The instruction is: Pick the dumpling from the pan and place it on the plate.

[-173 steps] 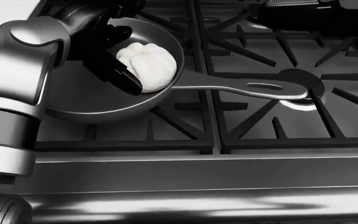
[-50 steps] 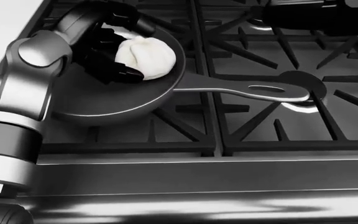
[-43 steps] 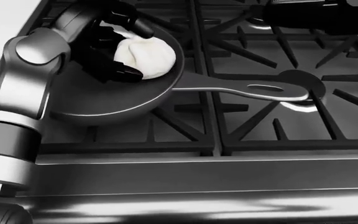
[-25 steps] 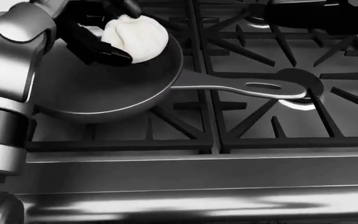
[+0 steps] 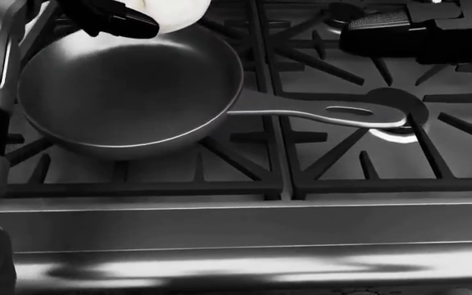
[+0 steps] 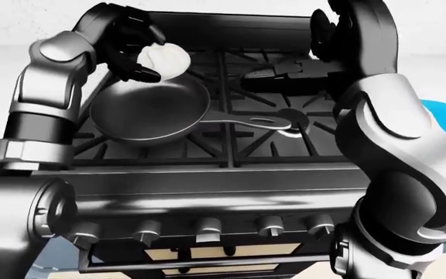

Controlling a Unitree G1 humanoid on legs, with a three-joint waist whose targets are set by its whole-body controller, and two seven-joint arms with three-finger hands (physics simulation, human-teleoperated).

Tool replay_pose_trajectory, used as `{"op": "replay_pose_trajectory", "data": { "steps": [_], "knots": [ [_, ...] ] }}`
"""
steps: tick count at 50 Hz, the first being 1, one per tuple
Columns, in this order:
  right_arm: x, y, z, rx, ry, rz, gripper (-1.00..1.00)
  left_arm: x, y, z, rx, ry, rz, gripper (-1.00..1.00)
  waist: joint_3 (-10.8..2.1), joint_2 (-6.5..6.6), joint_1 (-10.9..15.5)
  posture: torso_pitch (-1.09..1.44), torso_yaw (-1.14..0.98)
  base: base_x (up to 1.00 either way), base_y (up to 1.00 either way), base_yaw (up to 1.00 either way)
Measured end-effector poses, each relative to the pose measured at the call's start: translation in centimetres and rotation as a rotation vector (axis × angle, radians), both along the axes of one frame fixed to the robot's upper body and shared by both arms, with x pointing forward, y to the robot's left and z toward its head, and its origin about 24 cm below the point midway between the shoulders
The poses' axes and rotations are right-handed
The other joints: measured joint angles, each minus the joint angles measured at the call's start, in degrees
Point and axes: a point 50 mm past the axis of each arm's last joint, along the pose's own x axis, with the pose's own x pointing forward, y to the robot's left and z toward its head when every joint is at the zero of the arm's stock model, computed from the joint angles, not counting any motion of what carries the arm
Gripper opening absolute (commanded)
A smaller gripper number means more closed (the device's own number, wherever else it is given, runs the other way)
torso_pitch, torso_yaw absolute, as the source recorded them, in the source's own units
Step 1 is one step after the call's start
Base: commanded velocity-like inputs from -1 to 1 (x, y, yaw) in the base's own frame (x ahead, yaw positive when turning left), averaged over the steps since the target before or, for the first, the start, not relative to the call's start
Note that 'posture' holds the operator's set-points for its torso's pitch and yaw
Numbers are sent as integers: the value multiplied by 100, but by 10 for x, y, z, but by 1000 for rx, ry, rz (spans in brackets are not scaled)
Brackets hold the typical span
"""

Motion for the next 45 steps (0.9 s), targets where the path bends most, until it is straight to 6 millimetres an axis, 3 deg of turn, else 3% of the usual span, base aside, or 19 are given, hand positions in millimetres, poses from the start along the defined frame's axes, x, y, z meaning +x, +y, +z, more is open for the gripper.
{"op": "replay_pose_trajectory", "data": {
  "steps": [8,10,13,16,28,31,33,37,42,45],
  "knots": [
    [-1,4,0,-11,8,24,100,2,9,-7,-12,26,38,-57,-101,175,33,0,0,0,-18,0],
    [-2,3,1,-11,-3,19,100,1,6,-3,-11,13,31,-58,-110,105,-5,0,0,0,-18,0],
    [-3,0,4,-6,-19,3,100,-1,1,8,-12,-30,10,-61,-133,-189,-57,0,0,0,-13,0],
    [-1,-5,0,2,1,-20,100,0,-7,1,-7,-18,-18,-60,-110,-157,-105,0,0,0,-11,0],
    [-1,-3,0,-3,7,-9,100,0,-1,0,-16,-5,3,-60,-59,290,1,0,0,0,-11,0],
    [-1,-1,1,-7,-2,-4,100,0,0,-1,-18,-2,6,-60,-81,514,-5,0,0,0,-11,0],
    [-1,2,0,-9,-1,12,100,0,5,-2,-23,1,19,-60,-76,439,51,0,0,0,-11,0],
    [0,5,-4,-19,22,34,100,2,11,-8,-27,28,47,-59,-128,442,11,0,0,0,-11,0],
    [-3,3,2,-12,-10,22,100,0,7,1,-26,-5,32,-60,-98,171,-15,0,0,0,-11,0],
    [-4,3,3,-14,-16,25,100,0,7,3,-28,-13,33,-59,-109,-82,17,0,0,0,-11,0]
  ]
}}
